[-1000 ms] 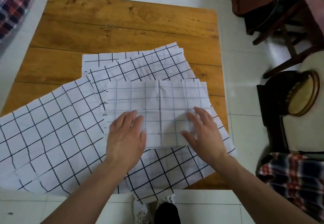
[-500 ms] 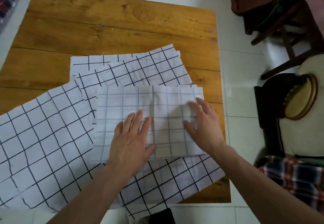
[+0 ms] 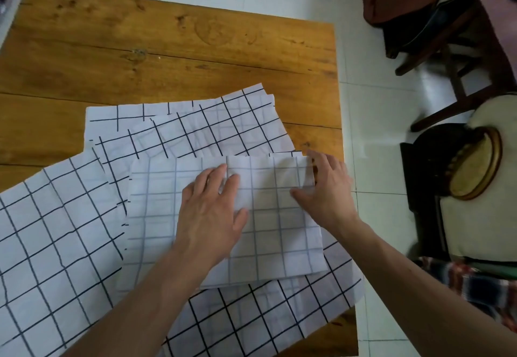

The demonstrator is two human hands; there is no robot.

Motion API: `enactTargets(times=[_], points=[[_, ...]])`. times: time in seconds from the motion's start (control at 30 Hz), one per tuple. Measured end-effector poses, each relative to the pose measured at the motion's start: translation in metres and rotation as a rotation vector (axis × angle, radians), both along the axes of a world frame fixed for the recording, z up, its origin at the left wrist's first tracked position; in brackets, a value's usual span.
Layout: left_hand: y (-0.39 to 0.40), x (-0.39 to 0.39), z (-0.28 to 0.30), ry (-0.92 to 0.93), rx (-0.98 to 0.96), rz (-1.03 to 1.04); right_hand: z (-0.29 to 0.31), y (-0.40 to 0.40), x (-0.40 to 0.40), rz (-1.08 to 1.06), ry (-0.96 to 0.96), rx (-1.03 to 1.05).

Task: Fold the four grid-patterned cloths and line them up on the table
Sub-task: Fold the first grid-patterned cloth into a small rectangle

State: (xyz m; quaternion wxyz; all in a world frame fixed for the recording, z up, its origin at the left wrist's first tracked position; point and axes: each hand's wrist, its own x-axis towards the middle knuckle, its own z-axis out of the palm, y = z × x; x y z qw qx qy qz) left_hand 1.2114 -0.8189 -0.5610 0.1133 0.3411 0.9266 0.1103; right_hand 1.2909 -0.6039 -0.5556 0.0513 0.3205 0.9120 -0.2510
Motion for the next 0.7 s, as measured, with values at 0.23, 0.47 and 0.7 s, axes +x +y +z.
enactTargets(times=[0.23,0.47,0.7], points=[[0.014,-0.033,-0.002,0.044,-0.005,-0.022,-0.002,0.011,-0.018,-0.055,0.056,-0.102],[0.022,-0.048,-0.002,0.027,0.056,-0.084,-0.012,0.02,-0.02,0.135,0.231,-0.02],[0.021,-0.041,-0.006,0.048,0.087,-0.087,-0.018,0.027,-0.025,0.278,0.264,0.055]])
